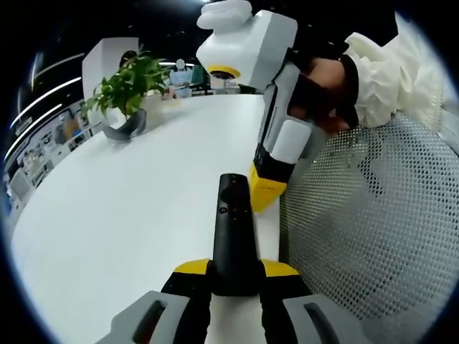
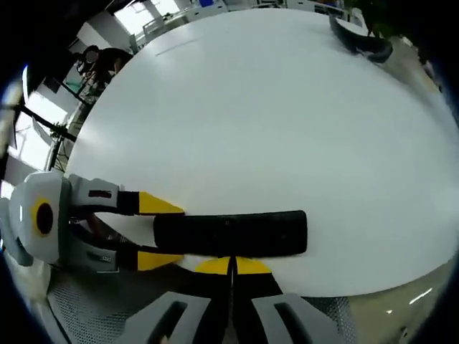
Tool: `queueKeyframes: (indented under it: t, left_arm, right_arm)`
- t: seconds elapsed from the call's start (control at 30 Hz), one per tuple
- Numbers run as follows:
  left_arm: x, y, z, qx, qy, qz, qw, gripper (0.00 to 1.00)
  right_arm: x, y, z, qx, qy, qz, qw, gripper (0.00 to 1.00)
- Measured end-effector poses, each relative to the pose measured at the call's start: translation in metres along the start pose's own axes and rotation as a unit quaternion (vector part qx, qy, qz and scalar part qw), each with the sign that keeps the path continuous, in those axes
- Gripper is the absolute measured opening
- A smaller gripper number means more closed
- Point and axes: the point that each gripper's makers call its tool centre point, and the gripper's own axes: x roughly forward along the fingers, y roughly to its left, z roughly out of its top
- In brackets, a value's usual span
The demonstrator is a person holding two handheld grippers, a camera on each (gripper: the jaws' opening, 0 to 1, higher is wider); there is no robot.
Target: Press the specified remote control buttons in sequence, fully releasing each button before pressing the next.
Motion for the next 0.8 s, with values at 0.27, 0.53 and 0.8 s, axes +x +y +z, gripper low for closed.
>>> queueKeyframes:
  t: [0.27, 0.53, 0.8]
  left_arm:
    - [-0.0008, -0.0008, 0.0001, 0.001, 0.000, -0.001, 1.0000, 0.25]
    - [-0.0003, -0.0003, 0.0008, -0.001, -0.002, -0.003, 1.0000, 0.24]
    - [-0.0002, 0.0005, 0.0008, -0.001, -0.001, -0.004, 1.0000, 0.24]
  right_arm:
    - [0.0015, 0.0032, 0.0038, -0.010, -0.007, 0.006, 0.9999, 0.00]
    - [0.0025, 0.0036, 0.0026, -0.018, -0.001, 0.007, 0.9998, 0.00]
    - [0.0022, 0.0036, 0.0027, 0.001, -0.003, 0.022, 0.9998, 0.00]
